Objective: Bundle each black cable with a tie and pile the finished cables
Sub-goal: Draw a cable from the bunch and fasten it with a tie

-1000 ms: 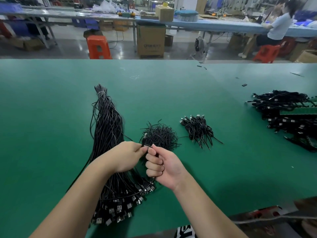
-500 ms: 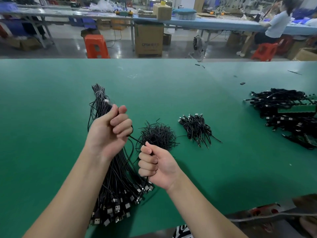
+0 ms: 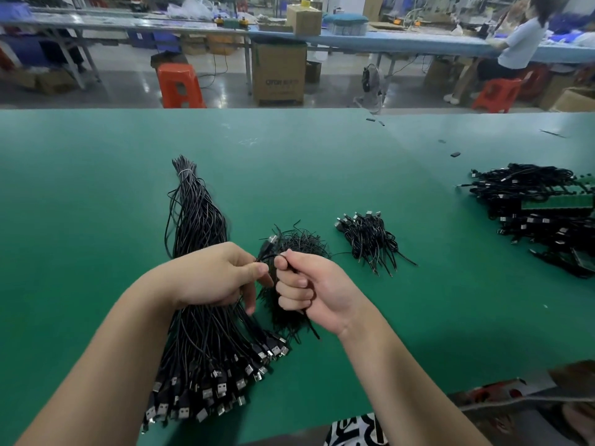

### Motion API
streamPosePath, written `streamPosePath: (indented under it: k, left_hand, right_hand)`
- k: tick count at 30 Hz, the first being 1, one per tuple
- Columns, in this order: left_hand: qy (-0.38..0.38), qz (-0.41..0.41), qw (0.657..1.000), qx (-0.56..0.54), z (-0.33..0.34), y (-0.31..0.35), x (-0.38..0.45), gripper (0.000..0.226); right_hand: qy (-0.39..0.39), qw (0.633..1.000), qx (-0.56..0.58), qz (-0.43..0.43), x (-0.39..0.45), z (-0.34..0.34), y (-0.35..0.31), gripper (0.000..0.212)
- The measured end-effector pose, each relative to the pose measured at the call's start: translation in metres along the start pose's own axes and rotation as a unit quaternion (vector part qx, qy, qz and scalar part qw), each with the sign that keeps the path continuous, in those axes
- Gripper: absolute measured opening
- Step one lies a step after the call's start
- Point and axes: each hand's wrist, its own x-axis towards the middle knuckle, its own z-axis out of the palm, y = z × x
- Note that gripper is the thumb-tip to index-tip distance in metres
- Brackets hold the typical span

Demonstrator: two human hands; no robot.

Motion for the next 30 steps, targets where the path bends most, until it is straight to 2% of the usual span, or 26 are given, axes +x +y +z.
streamPosePath:
  k: [3,8,11,13,15,18,20,25,27,30]
  left_hand:
    - [0.019,0.020,1.000,-0.004,0.006,-0.001,0.001,0.033]
    - [0.188,0.064,0.973,-0.117,0.017,0.003,0.010,0.030]
    - [0.244,0.091,0.943,-0.207,0.031,0.009,0.020,0.030]
    - [0.251,0.102,0.921,-0.280,0.034,0.012,0.024,0.032]
    - [0.245,0.104,0.894,-0.361,0.032,0.013,0.024,0.036]
    - [0.241,0.105,0.846,-0.465,0.031,0.014,0.026,0.037]
    - [0.219,0.115,0.815,-0.524,0.033,0.014,0.028,0.031]
    - [0.196,0.129,0.806,-0.543,0.034,0.007,0.031,0.026]
    - [0.200,0.128,0.817,-0.526,0.037,0.005,0.031,0.026]
    - [0.203,0.096,0.847,-0.482,0.043,0.006,0.030,0.030]
  right_hand:
    - [-0.006,1.000,-0.008,-0.019,-0.009,0.000,-0.011,0.030]
    - [0.001,0.998,-0.037,-0.041,-0.015,0.005,-0.010,0.029]
    - [-0.009,0.995,-0.077,-0.058,-0.013,0.009,-0.003,0.027]
    - [-0.008,0.991,-0.123,-0.051,-0.011,0.011,0.006,0.027]
    - [0.029,0.981,-0.191,-0.033,-0.009,0.013,0.016,0.029]
    - [0.113,0.939,-0.324,-0.032,-0.005,0.012,0.028,0.031]
    - [0.133,0.911,-0.389,-0.038,-0.001,0.013,0.031,0.033]
    - [0.146,0.850,-0.499,-0.086,0.001,0.009,0.032,0.028]
    - [0.152,0.868,-0.463,-0.097,0.001,0.007,0.032,0.017]
    - [0.116,0.941,-0.296,-0.114,0.004,0.007,0.034,0.021]
